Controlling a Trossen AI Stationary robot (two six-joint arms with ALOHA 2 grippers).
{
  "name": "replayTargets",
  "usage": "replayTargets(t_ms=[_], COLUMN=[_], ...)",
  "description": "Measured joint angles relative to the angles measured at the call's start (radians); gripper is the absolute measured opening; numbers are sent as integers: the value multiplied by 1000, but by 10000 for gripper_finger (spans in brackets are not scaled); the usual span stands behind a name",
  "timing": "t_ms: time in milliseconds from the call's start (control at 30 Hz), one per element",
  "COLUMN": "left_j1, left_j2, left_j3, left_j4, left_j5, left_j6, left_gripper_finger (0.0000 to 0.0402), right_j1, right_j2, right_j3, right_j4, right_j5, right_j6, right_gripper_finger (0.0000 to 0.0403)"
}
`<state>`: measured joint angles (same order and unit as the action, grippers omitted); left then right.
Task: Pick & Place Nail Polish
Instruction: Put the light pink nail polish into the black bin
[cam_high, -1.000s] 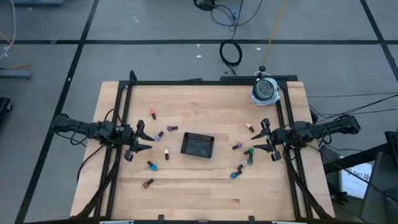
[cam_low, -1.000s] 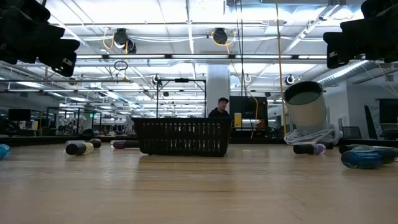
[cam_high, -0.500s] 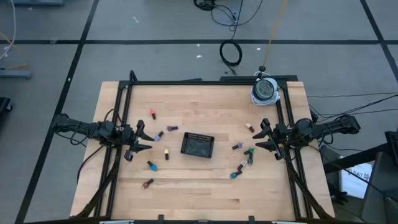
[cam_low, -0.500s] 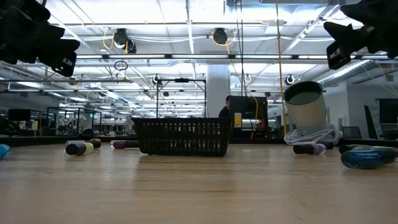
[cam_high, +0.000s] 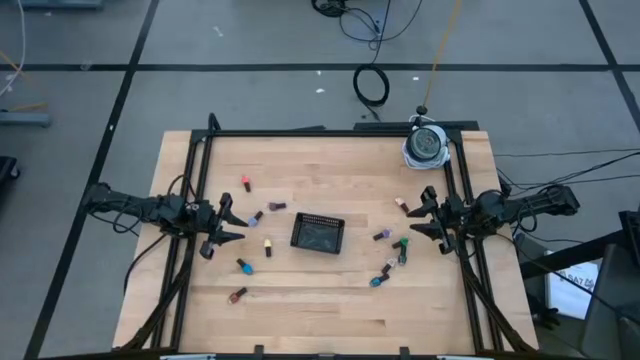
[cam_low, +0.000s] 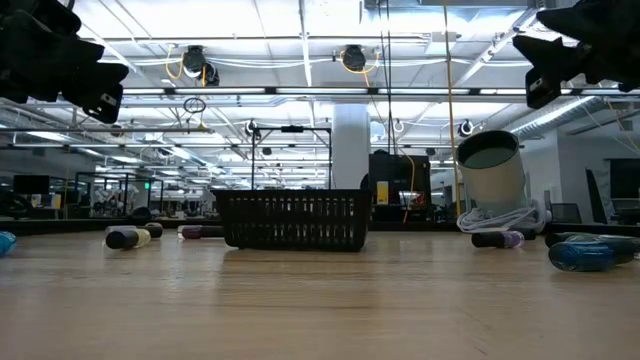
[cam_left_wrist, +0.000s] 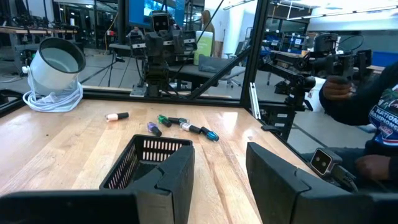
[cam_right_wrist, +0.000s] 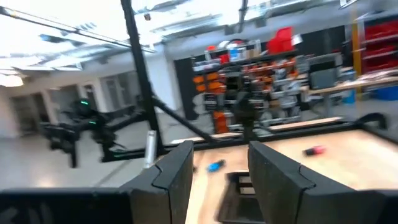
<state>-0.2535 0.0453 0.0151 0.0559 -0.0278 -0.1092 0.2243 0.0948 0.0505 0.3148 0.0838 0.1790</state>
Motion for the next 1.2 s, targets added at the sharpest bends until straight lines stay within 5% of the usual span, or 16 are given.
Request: replayTargets(t_ms=[233,333,467,600,933,1200], left_j1=[0,0,0,0,0,0], left_j2=[0,0,0,0,0,0], left_j3=[0,0,0,0,0,0], left_j4=[0,0,0,0,0,0], left_j5=[0,0,0,0,0,0], left_j6=[0,0,0,0,0,0], left_gripper_finger=[145,145,145,145,145,145], right_j1=[0,0,0,0,-85,-213], right_j2=[3,43,180,389,885,1024], right_j3=[0,1,46,176,507,480], right_j4=[-64,-96,-198,-273,-835,-842], right_j5=[121,310,512,604,561,308], right_j6=[-146,-138,-126,-23,399,541], right_gripper_finger=[146,147,166,197,217,214])
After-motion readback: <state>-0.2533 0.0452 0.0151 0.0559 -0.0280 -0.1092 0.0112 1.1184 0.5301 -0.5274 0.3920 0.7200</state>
